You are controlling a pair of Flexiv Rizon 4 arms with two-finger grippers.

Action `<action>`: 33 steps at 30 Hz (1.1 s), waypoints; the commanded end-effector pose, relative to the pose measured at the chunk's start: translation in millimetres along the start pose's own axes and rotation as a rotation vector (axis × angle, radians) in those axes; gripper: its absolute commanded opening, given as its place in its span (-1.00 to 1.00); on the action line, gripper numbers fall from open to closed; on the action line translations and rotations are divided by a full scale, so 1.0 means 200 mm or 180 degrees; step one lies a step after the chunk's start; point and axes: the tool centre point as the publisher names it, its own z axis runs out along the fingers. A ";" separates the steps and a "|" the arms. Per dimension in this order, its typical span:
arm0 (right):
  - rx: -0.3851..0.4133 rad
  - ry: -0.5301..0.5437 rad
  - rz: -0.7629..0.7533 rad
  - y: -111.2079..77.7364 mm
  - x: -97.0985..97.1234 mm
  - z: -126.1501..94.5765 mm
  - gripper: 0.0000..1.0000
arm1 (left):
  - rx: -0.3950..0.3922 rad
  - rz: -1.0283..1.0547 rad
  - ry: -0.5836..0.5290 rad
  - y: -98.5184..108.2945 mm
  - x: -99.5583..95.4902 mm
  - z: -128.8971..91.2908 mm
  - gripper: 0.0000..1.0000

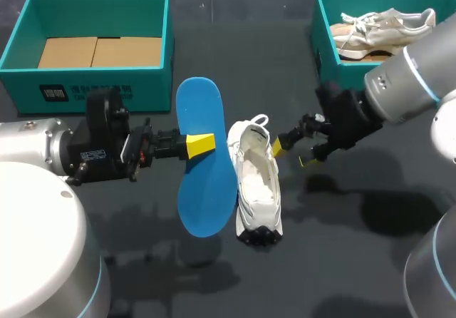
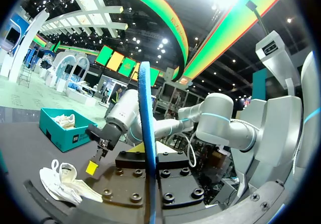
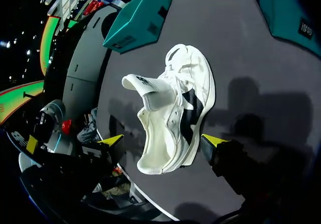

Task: Take the shoe out of the shoebox, open the shoe tongue, remove and reinsert the insole, then place the shoe into the shoebox

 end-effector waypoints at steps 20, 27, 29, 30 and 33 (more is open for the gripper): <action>-0.0299 0.0939 0.0327 0.00 0.02 -0.15 1.00 | -0.0028 0.1221 0.0405 0.00 -0.17 0.05 -1.00; -0.0307 0.1222 0.0392 0.03 0.03 -0.15 1.00 | 0.0040 0.2687 0.0811 0.03 -0.21 0.07 -1.00; -0.0307 0.1222 0.0392 0.03 0.03 -0.15 1.00 | 0.0040 0.2687 0.0811 0.03 -0.21 0.07 -1.00; -0.0307 0.1222 0.0392 0.03 0.03 -0.15 1.00 | 0.0040 0.2687 0.0811 0.03 -0.21 0.07 -1.00; -0.0307 0.1222 0.0392 0.03 0.03 -0.15 1.00 | 0.0040 0.2687 0.0811 0.03 -0.21 0.07 -1.00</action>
